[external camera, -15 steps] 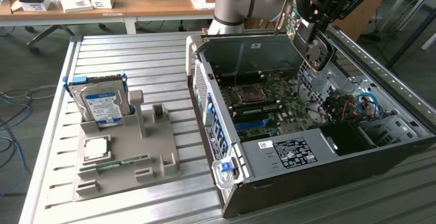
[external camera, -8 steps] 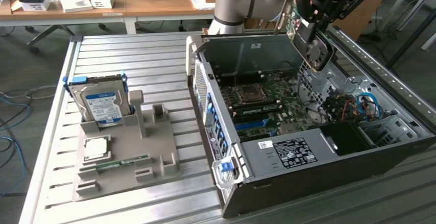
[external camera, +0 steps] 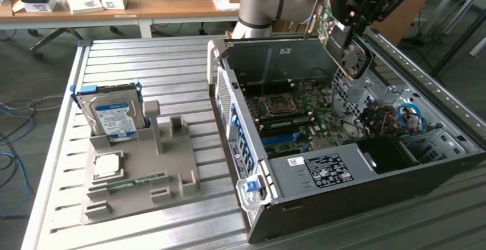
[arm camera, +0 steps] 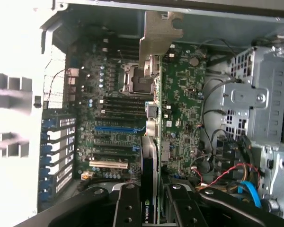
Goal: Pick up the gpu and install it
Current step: 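Insert the gpu into the slot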
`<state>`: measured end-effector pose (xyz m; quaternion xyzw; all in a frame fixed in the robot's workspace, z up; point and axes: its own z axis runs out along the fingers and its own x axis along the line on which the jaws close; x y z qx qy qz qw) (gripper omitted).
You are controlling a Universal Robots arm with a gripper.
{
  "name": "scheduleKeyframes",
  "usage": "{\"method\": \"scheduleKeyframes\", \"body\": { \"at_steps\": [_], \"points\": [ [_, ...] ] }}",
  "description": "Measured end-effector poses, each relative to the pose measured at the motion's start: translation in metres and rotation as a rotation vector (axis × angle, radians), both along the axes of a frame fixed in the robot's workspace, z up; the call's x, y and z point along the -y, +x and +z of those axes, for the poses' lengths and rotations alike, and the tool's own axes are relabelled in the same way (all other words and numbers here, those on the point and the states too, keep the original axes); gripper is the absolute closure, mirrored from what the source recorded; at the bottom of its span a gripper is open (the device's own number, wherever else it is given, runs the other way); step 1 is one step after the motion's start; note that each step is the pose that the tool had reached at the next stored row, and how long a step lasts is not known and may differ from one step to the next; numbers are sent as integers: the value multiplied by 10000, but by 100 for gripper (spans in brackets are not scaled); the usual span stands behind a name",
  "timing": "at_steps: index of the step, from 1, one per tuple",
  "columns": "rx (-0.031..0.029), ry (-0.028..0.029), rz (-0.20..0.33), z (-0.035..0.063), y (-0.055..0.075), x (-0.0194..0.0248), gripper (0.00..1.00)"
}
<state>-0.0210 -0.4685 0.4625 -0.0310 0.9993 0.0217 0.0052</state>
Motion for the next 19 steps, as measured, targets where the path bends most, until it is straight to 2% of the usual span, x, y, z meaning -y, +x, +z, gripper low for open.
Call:
{"method": "scheduleKeyframes", "body": {
  "at_steps": [19],
  "points": [
    [0, 1, 3461, -28, 0, 0, 74]
  ]
}}
